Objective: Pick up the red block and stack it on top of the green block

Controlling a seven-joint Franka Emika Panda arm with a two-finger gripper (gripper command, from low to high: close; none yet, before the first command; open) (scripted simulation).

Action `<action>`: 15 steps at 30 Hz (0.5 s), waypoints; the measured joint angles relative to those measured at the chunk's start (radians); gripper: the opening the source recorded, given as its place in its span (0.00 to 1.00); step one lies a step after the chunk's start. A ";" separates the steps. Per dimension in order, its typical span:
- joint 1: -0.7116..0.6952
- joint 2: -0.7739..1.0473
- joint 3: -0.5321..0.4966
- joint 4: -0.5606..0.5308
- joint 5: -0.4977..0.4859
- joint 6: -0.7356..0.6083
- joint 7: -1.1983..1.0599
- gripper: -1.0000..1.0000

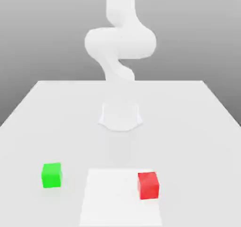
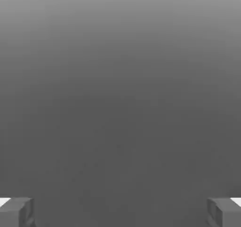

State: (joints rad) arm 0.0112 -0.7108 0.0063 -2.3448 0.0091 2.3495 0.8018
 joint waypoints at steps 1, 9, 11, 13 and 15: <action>0.005 0.040 0.003 -0.020 0.004 0.022 0.001 0.50; 0.039 0.334 0.037 -0.166 0.024 0.185 0.014 0.50; 0.046 0.407 0.048 -0.202 0.025 0.225 0.020 0.50; 0.052 0.479 0.059 -0.238 0.024 0.265 0.028 0.50; 0.058 0.552 0.070 -0.274 0.020 0.305 0.038 0.50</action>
State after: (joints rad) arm 0.0691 -0.1590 0.0761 -2.6191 0.0289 2.6546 0.8398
